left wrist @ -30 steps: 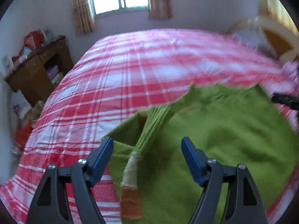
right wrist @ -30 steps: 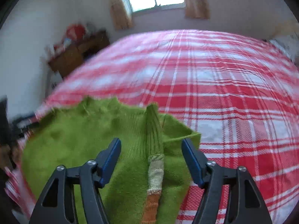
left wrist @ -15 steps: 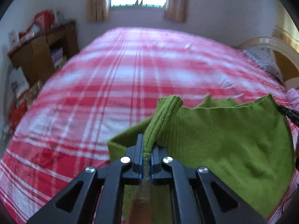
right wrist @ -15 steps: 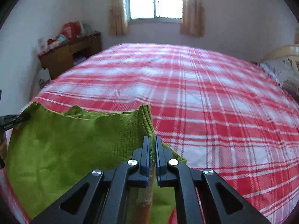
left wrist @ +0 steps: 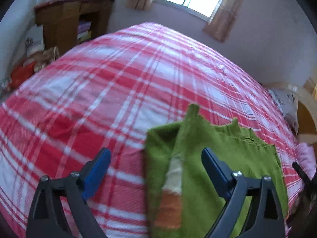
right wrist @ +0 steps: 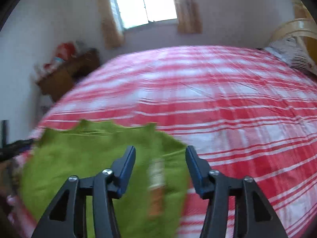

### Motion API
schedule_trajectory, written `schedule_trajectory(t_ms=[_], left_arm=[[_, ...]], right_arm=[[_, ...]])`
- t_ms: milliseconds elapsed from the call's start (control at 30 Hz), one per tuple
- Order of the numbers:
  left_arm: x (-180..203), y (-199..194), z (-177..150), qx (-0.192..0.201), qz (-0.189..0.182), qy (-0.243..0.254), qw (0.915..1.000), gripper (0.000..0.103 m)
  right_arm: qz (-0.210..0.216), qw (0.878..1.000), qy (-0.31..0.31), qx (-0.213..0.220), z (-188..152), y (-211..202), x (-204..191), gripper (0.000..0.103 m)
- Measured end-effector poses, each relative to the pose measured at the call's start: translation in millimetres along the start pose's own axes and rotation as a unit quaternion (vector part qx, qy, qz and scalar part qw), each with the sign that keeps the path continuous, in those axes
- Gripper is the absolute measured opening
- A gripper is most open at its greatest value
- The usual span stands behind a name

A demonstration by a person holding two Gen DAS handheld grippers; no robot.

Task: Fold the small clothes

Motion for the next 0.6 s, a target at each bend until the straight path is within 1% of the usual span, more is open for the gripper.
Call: schedule_trajectory(t_ms=[33, 100, 167, 200, 233, 267, 300, 400, 467, 500, 533, 600], left_arm=[[-3, 1, -1, 0.0, -0.003, -0.003, 1.0, 0.095], [-5, -3, -6, 0.007, -0.001, 0.006, 1.0, 0.095], [-1, -2, -9, -0.001, 0.011, 0.027, 0.9996, 0.095], [0, -3, -11, -0.003, 0.019, 0.038, 0.9991, 0.095], [1, -5, -12, -0.001, 0.024, 0.044, 0.9987, 0.095], [1, -7, -13, 0.003, 0.021, 0.045, 0.9988, 0.095], [1, -9, -14, 0.008, 0.013, 0.042, 0.999, 0.095], [-6, -13, -16, 0.027, -0.013, 0.025, 0.9992, 0.095], [-6, -15, -17, 0.033, -0.024, 0.024, 0.9989, 0.097], [-5, -16, -16, 0.039, -0.035, 0.022, 0.9984, 0.099], [-6, -17, -16, 0.041, -0.04, 0.021, 0.9981, 0.1], [-8, -19, -17, 0.047, -0.053, 0.014, 0.9974, 0.1]], right_arm=[[0.016, 1.0, -0.009, -0.001, -3, -5, -9, 0.054], [0.042, 0.999, -0.028, -0.014, -12, -9, -26, 0.054], [0.064, 0.996, -0.055, -0.028, -24, -9, -44, 0.054], [0.067, 0.995, -0.061, -0.039, -29, -5, -48, 0.054], [0.062, 0.995, -0.064, -0.051, -34, 3, -49, 0.054], [0.037, 0.996, -0.062, -0.057, -35, 11, -44, 0.054], [0.024, 0.996, -0.057, -0.058, -36, 15, -40, 0.054], [0.006, 0.998, -0.011, -0.059, -24, 20, -15, 0.054], [-0.019, 0.997, -0.003, -0.077, -20, 30, -3, 0.054], [-0.018, 0.995, -0.003, -0.096, -22, 38, -1, 0.049], [-0.01, 0.995, -0.004, -0.101, -23, 41, -1, 0.04], [0.0, 0.995, -0.022, -0.098, -24, 42, -7, 0.039]])
Point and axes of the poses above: each gripper's, at about its wrist camera, not at the fingertips, and y roughly the way its jaws point, x to its right, z to its top, the point moved 6 cm from there along y, roughly the way its jaws point, and after that the axes turned 14 degrees about -z, right-handed, at the moved point
